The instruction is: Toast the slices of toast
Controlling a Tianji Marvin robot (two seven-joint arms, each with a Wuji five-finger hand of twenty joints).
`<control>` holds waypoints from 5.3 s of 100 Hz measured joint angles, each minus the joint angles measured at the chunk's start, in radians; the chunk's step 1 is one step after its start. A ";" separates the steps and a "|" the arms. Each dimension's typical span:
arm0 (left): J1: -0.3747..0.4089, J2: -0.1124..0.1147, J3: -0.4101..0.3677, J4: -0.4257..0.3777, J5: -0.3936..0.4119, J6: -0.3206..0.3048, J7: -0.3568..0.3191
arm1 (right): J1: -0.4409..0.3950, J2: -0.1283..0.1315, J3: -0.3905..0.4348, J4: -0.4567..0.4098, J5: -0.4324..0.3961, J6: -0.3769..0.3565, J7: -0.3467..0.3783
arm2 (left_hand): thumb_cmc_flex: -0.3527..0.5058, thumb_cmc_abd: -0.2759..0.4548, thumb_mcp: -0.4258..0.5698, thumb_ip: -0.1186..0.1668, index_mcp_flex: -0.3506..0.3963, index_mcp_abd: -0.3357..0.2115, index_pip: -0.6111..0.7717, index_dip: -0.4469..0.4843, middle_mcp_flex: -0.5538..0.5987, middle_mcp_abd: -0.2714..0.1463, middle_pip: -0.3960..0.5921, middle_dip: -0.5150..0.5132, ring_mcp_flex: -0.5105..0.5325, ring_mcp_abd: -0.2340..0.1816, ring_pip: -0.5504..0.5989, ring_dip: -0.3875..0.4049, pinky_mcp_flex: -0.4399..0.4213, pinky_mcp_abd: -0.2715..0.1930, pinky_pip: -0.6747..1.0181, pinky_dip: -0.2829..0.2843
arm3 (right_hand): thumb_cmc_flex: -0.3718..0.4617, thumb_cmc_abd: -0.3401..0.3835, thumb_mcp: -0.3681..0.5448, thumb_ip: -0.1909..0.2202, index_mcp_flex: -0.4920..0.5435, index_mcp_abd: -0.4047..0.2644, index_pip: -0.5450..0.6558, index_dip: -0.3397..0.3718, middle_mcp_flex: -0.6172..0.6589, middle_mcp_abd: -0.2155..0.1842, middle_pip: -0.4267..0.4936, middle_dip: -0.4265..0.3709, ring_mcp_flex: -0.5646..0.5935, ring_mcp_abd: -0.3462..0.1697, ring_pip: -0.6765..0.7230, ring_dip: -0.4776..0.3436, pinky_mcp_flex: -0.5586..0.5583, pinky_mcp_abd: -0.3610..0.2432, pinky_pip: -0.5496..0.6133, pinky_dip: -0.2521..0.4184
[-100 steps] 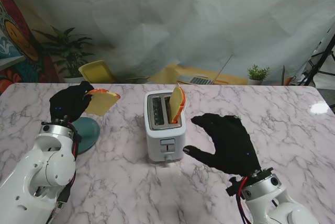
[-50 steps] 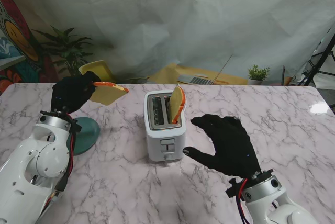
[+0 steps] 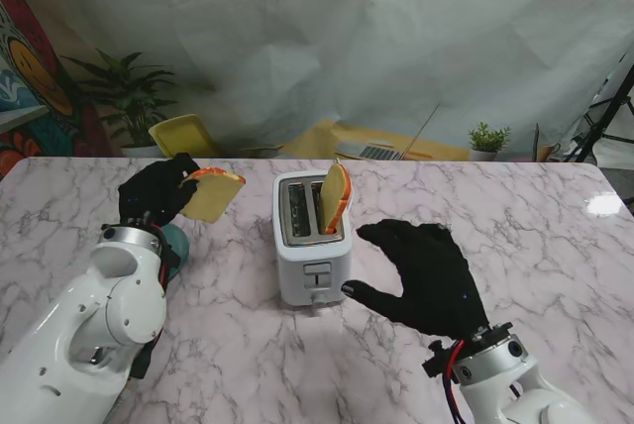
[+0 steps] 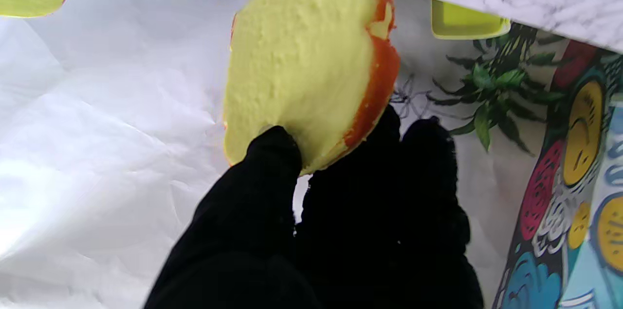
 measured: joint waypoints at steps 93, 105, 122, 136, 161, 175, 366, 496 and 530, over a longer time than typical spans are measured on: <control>-0.170 -0.139 0.191 -0.019 -0.438 0.319 0.271 | -0.012 0.027 0.078 -0.043 -0.110 -0.230 0.128 | 0.026 -0.046 -0.114 0.043 0.087 0.135 -0.047 0.015 0.040 0.041 0.134 -0.166 0.142 0.031 0.013 -0.088 0.144 0.057 0.089 -0.052 | -0.095 -0.001 0.013 -0.009 -0.104 -0.012 -0.052 -0.002 -0.174 -0.030 -0.025 -0.004 -0.165 -0.054 -0.052 -0.051 -0.115 -0.090 -0.151 -0.063; -0.172 -0.151 0.190 -0.018 -0.461 0.322 0.266 | -0.008 0.029 0.075 -0.047 -0.114 -0.236 0.138 | 0.026 -0.046 -0.114 0.044 0.087 0.137 -0.035 0.015 0.040 0.041 0.144 -0.178 0.149 0.031 0.013 -0.090 0.150 0.059 0.089 -0.052 | -0.095 -0.001 0.013 -0.009 -0.104 -0.012 -0.052 -0.002 -0.174 -0.030 -0.025 -0.004 -0.165 -0.055 -0.052 -0.052 -0.115 -0.090 -0.153 -0.071; -0.172 -0.156 0.184 -0.023 -0.530 0.325 0.251 | -0.001 0.031 0.065 -0.049 -0.115 -0.230 0.140 | 0.026 -0.046 -0.120 0.044 0.087 0.142 -0.034 0.015 0.040 0.041 0.145 -0.179 0.149 0.031 0.014 -0.090 0.150 0.060 0.089 -0.052 | -0.095 -0.001 0.013 -0.009 -0.104 -0.012 -0.052 -0.002 -0.174 -0.032 -0.025 -0.004 -0.165 -0.055 -0.052 -0.052 -0.115 -0.091 -0.153 -0.072; -0.174 -0.162 0.185 -0.024 -0.575 0.325 0.258 | 0.003 0.031 0.062 -0.049 -0.115 -0.227 0.142 | 0.026 -0.046 -0.121 0.044 0.087 0.146 -0.034 0.015 0.040 0.042 0.145 -0.179 0.149 0.031 0.014 -0.090 0.150 0.061 0.089 -0.052 | -0.095 -0.001 0.013 -0.009 -0.104 -0.012 -0.052 -0.002 -0.174 -0.032 -0.025 -0.004 -0.165 -0.055 -0.052 -0.054 -0.115 -0.091 -0.153 -0.072; -0.182 -0.179 0.194 -0.025 -0.630 0.321 0.280 | 0.002 0.031 0.068 -0.051 -0.120 -0.231 0.151 | 0.026 -0.046 -0.121 0.044 0.087 0.148 -0.034 0.015 0.040 0.043 0.145 -0.180 0.149 0.032 0.014 -0.090 0.150 0.061 0.089 -0.052 | -0.095 -0.001 0.013 -0.009 -0.104 -0.012 -0.052 -0.002 -0.174 -0.038 -0.025 -0.005 -0.165 -0.055 -0.052 -0.056 -0.115 -0.091 -0.153 -0.073; -0.187 -0.187 0.202 -0.025 -0.651 0.324 0.291 | 0.003 0.032 0.069 -0.051 -0.120 -0.240 0.151 | 0.026 -0.046 -0.122 0.044 0.087 0.150 -0.034 0.015 0.040 0.043 0.145 -0.180 0.149 0.032 0.014 -0.090 0.150 0.062 0.089 -0.052 | -0.095 -0.001 0.013 -0.009 -0.112 -0.012 -0.052 -0.002 -0.200 -0.038 -0.025 -0.005 -0.179 -0.057 -0.052 -0.062 -0.115 -0.101 -0.159 -0.074; -0.214 -0.208 0.257 -0.003 -0.675 0.453 0.226 | 0.189 0.079 0.202 -0.071 0.165 -0.371 0.579 | 0.026 -0.046 -0.127 0.044 0.089 0.166 -0.034 0.052 0.052 0.050 0.155 -0.186 0.161 0.040 0.026 -0.091 0.157 0.075 0.115 -0.053 | -0.156 0.023 -0.012 -0.024 -0.165 -0.012 -0.089 0.003 -0.252 -0.051 -0.025 -0.015 -0.225 -0.079 -0.061 -0.069 -0.138 -0.127 -0.217 -0.096; -0.250 -0.234 0.289 0.064 -0.664 0.523 0.281 | 0.180 0.079 0.201 -0.071 0.163 -0.362 0.593 | 0.026 -0.034 -0.151 0.044 0.083 0.177 -0.014 0.080 0.051 0.051 0.181 -0.195 0.161 0.042 0.051 -0.100 0.155 0.078 0.139 -0.064 | -0.154 0.042 -0.033 -0.025 -0.165 -0.012 -0.089 0.004 -0.251 -0.052 -0.025 -0.015 -0.225 -0.079 -0.061 -0.070 -0.136 -0.127 -0.218 -0.096; -0.269 -0.262 0.302 0.117 -0.707 0.491 0.336 | 0.168 0.079 0.204 -0.071 0.151 -0.368 0.588 | 0.022 -0.015 -0.166 0.044 0.071 0.177 -0.001 0.087 0.039 0.051 0.193 -0.210 0.150 0.042 0.051 -0.105 0.146 0.079 0.139 -0.076 | -0.154 0.043 -0.038 -0.025 -0.165 -0.012 -0.089 0.004 -0.251 -0.052 -0.025 -0.015 -0.225 -0.079 -0.061 -0.070 -0.134 -0.127 -0.218 -0.096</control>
